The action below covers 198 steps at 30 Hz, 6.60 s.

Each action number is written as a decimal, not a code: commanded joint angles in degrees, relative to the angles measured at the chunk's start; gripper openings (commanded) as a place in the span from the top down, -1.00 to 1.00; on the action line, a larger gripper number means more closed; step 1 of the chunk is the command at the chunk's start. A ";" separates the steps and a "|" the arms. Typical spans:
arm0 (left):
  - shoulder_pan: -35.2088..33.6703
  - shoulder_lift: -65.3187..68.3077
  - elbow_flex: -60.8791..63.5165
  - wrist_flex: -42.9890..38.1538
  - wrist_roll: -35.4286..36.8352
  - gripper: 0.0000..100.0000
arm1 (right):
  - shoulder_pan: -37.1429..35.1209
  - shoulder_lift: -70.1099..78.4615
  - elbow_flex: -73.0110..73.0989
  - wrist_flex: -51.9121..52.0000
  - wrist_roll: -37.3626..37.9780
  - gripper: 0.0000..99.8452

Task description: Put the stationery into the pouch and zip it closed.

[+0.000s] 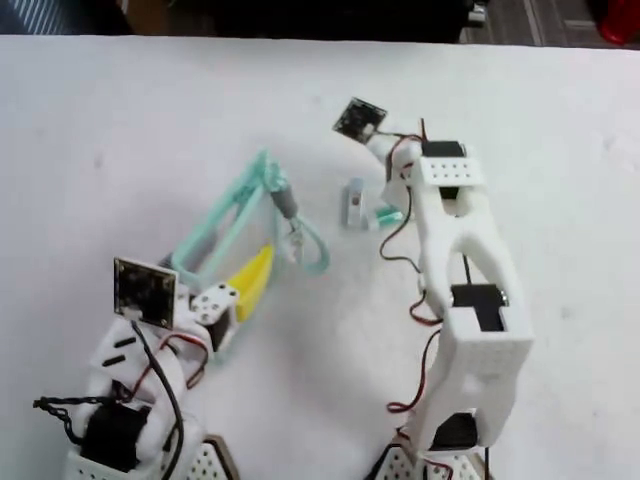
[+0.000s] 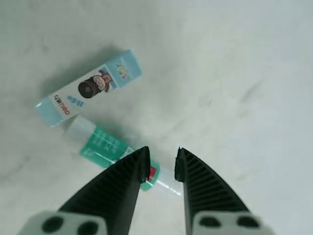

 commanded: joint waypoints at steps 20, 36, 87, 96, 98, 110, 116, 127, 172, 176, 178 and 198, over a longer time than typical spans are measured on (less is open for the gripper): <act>0.13 0.40 0.18 -2.37 0.70 0.46 | 7.69 -3.12 -3.78 24.48 16.70 0.82; 0.13 0.40 0.18 -2.11 0.70 0.46 | -6.20 -8.40 -1.14 33.36 -4.57 0.65; 0.13 0.40 0.09 -2.11 0.70 0.46 | -1.63 1.10 8.09 14.73 -4.40 0.87; 0.13 0.40 0.09 -2.11 0.70 0.46 | -1.36 1.01 7.65 14.73 -4.48 0.92; 0.13 0.40 0.09 -2.11 0.70 0.46 | -1.36 0.04 7.65 14.81 -4.48 0.92; 0.13 0.40 -0.09 -1.85 0.70 0.45 | -1.89 -24.66 7.56 20.18 -8.26 0.92; 2.68 0.40 -0.97 0.18 0.35 0.45 | -6.29 -45.93 7.56 15.60 -20.92 0.92; 4.97 0.40 -3.96 4.66 0.26 0.45 | -38.99 -71.25 7.56 1.71 -34.64 0.92; 4.97 0.40 -3.87 3.69 0.35 0.46 | -48.66 -74.24 31.30 -12.35 -57.76 0.75; 4.97 0.40 -3.87 3.69 0.35 0.46 | -48.66 -74.24 30.33 -11.21 -57.76 0.56; 4.97 0.40 -3.87 3.69 0.35 0.46 | -48.66 -74.24 29.36 -10.51 -57.76 0.58; -0.66 0.40 -3.78 2.29 0.26 0.54 | -21.14 -75.03 23.30 -7.34 -53.71 0.62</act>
